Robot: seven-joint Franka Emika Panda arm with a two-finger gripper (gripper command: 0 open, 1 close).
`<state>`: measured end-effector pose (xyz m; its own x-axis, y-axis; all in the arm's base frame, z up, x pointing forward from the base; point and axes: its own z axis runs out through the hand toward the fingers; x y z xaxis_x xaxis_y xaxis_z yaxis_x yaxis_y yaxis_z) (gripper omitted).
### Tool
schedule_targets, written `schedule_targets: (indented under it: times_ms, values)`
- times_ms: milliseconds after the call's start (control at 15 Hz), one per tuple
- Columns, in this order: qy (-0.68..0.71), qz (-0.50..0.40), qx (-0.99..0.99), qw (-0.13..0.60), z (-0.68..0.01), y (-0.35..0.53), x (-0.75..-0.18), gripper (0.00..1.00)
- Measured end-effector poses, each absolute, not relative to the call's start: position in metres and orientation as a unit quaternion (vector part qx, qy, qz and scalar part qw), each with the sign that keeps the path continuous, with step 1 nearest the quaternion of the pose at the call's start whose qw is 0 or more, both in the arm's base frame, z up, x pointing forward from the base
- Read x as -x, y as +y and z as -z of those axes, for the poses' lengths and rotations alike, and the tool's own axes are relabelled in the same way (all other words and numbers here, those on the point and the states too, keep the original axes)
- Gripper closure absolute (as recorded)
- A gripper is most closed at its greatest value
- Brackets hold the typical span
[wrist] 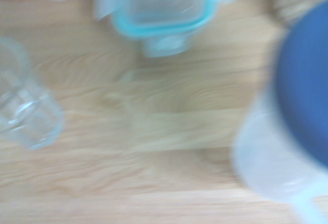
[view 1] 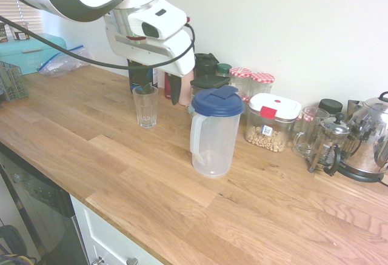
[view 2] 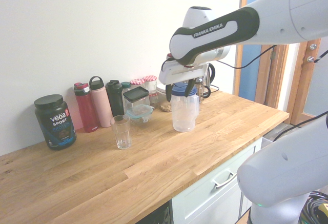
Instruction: Pour me some water
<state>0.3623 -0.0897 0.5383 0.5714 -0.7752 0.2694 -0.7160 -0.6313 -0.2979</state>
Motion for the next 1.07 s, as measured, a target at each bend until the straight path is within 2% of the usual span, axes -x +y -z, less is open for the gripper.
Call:
schedule_targets:
  times_ms: [400, 867, 933, 1067]
  values:
    - [0.426, 0.205, 0.878, 0.069, -0.531, -0.15, -0.347, 0.0]
    - [0.418, 0.201, 0.884, 0.061, -0.485, -0.152, -0.377, 0.0]
    - [0.417, 0.201, 0.885, 0.059, -0.482, -0.151, -0.381, 1.0]
    - [0.413, 0.201, 0.887, 0.056, -0.476, -0.146, -0.387, 1.0]
